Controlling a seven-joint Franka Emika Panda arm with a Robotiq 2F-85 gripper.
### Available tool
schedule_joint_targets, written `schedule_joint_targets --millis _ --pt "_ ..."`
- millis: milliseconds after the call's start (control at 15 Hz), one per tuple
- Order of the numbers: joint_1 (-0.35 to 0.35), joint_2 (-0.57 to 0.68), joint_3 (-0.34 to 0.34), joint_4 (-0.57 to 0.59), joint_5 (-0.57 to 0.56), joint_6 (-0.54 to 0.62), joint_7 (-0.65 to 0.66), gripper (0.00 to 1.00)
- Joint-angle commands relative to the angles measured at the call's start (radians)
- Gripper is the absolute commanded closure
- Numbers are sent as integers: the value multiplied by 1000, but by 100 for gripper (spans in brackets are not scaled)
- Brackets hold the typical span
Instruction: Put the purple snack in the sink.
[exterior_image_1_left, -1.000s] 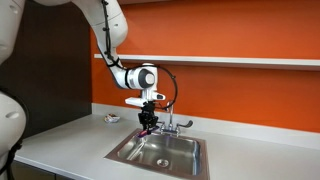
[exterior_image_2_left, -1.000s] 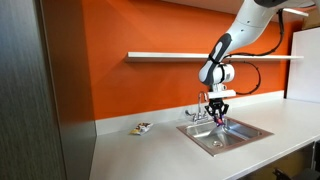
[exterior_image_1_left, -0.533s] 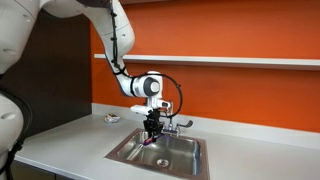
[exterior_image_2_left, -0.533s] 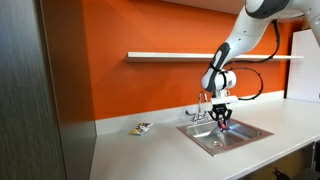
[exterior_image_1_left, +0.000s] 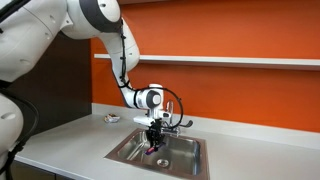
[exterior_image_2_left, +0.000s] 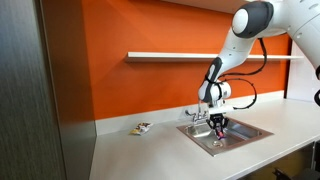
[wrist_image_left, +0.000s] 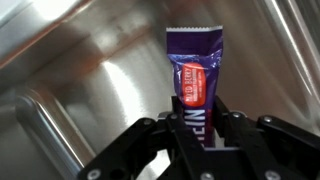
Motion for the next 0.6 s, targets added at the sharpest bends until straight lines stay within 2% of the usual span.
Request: schedule_joint_targets --millis 0,533 --pt "-14 94 19 85 24 12 -4 91" --pt "-10 242 33 195 42 25 -7 91"
